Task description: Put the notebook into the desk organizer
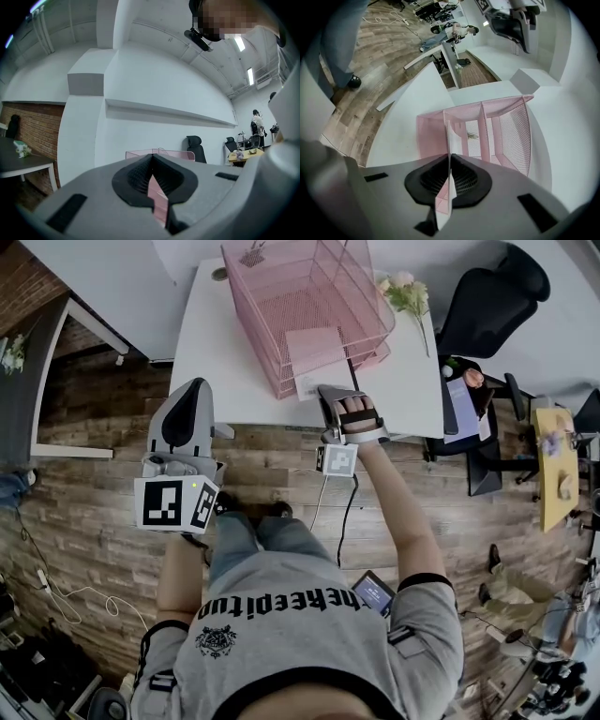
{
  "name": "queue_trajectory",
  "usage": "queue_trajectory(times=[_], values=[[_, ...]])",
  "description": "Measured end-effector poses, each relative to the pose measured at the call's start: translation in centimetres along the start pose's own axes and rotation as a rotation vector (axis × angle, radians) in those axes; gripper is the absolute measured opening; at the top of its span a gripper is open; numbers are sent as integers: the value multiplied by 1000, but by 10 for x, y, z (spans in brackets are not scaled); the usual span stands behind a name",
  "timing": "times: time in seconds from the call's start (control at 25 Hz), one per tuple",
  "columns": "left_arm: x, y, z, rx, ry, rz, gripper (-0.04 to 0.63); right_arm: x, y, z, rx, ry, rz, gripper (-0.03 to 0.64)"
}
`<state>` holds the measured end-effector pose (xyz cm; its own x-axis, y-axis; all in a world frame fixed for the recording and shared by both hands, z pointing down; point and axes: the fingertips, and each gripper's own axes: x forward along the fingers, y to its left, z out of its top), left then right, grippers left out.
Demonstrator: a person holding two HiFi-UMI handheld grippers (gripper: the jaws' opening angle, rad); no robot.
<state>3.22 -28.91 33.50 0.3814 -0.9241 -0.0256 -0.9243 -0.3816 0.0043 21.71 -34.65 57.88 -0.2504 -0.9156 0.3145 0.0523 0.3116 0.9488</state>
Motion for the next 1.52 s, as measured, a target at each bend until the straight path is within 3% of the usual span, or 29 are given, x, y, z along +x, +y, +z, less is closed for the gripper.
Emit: queue_trajectory(times=[0.48,0.72,0.88,1.52], values=[[-11,12,-1,13,15,32,3,34,-12,-1,80,23,70,51],[-14,16,-2,5,9,13,3,31,-8,2,137,29,157,104],[-16,16,1,3,8,-9,3,22,5,4,119,40,213,112],[-64,60,7,20,20,16,3,27,5,4,129,173,197,140]])
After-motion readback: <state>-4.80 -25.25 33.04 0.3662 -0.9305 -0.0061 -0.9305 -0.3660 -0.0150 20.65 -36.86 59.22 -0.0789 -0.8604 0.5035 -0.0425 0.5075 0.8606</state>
